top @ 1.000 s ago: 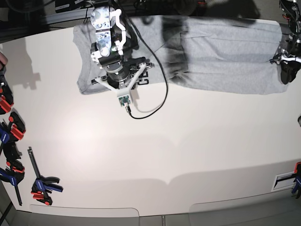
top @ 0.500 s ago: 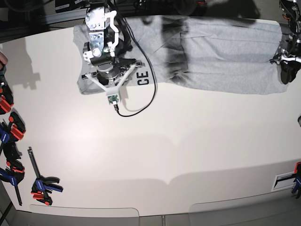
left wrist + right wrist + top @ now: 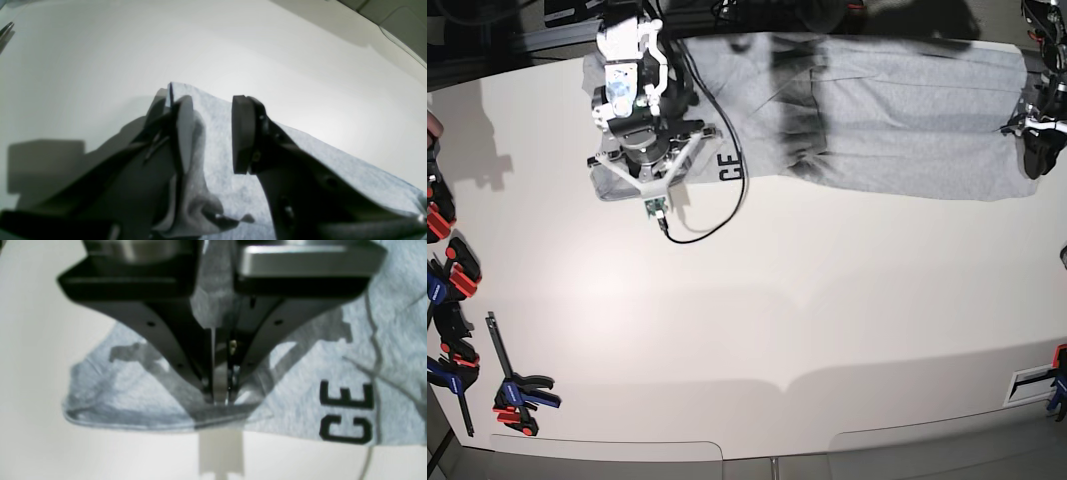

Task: Fold the T-shirt properly
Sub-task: 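Hold the shirt edge with the right gripper while the left gripper grasps the opposite edge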

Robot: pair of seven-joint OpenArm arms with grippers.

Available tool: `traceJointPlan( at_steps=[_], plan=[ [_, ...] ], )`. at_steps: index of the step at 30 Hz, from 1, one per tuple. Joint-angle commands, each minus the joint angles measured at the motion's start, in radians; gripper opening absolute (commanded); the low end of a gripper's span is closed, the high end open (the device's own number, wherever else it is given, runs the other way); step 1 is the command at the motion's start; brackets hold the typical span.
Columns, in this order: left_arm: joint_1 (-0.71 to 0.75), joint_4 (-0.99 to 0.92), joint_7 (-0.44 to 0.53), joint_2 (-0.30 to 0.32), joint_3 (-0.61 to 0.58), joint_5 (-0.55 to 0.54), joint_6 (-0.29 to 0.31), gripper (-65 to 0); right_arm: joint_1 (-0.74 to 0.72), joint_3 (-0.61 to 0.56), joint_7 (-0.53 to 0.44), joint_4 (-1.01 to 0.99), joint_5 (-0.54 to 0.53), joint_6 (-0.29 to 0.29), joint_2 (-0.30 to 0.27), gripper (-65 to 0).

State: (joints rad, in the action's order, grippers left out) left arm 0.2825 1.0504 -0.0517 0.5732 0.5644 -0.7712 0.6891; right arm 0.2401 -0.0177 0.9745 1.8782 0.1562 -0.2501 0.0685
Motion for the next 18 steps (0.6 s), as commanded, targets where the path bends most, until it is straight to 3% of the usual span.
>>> traceJointPlan(
  at_steps=[1, 9, 15, 18],
  plan=[
    [-0.003, 0.016, 0.027, 0.025, 0.011, -0.019, 0.009, -46.9, 0.003, -0.002, -0.012, 0.047, -0.006, -0.005, 0.000, -65.0],
    [-0.003, 0.016, 0.063, 0.032, 0.014, -0.019, 0.009, -46.9, 0.155, -0.002, -0.010, 0.209, -0.037, -0.030, 0.000, -65.0],
    [-0.002, 0.016, 0.071, 0.046, 0.180, -0.013, 0.009, -46.8, 0.176, -0.002, -0.009, 0.212, -0.103, -0.034, 0.001, -65.0],
    [0.016, 0.016, 0.052, 0.058, 0.265, 0.050, 0.009, -43.0, 0.175, -0.002, -0.010, 0.212, -0.164, -0.092, 0.001, -65.0]
  ],
)
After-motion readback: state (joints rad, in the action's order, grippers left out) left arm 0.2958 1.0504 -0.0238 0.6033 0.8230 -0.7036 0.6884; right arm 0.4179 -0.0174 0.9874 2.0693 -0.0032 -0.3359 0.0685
